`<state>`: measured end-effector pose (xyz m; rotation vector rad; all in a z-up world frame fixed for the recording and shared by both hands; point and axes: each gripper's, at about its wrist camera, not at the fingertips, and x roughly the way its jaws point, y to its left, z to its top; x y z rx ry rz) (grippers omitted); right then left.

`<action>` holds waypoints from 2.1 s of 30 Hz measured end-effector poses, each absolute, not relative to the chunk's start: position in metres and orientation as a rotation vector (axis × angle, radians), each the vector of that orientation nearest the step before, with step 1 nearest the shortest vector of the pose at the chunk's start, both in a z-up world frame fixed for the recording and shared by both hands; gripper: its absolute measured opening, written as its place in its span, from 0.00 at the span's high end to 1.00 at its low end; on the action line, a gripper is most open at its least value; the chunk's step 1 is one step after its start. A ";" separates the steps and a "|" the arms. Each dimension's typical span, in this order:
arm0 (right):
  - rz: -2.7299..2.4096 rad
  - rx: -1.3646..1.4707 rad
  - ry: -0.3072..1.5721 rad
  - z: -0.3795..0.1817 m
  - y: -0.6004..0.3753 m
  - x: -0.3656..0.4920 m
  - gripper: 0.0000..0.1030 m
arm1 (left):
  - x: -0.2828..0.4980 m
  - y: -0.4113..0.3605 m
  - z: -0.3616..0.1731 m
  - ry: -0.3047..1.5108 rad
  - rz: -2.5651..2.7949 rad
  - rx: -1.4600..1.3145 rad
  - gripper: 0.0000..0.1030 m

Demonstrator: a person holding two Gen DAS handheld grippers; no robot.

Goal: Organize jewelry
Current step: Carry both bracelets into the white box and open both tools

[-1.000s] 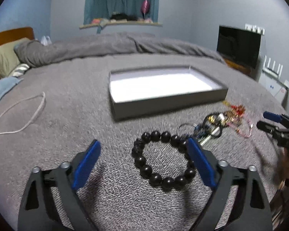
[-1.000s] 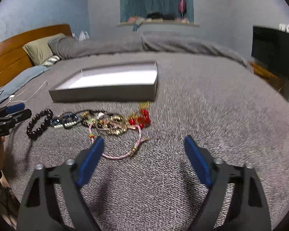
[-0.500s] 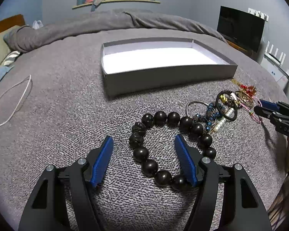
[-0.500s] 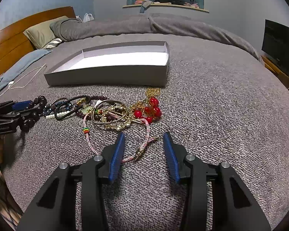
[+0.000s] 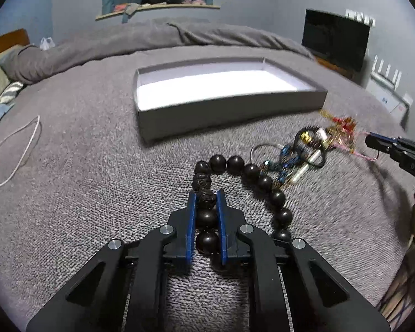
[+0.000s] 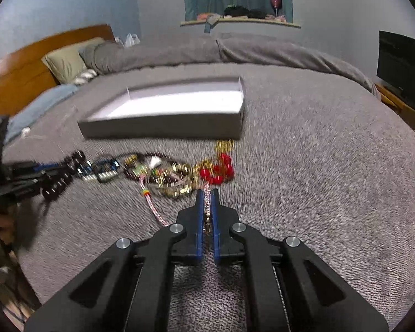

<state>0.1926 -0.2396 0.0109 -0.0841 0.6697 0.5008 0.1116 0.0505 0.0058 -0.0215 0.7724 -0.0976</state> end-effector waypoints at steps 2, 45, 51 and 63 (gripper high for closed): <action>0.511 -0.064 0.646 0.021 -0.244 0.190 0.95 | 0.108 0.054 0.014 0.747 -0.116 -0.050 0.86; 0.628 0.026 0.563 0.079 -0.187 0.311 0.96 | 0.211 0.050 0.088 0.519 -0.218 -0.068 0.86; 0.579 0.010 0.672 0.046 -0.189 0.332 0.95 | 0.231 0.068 0.058 0.616 -0.157 -0.100 0.86; 0.529 0.014 0.659 0.040 -0.198 0.330 0.61 | 0.218 0.091 0.050 0.652 -0.090 -0.152 0.42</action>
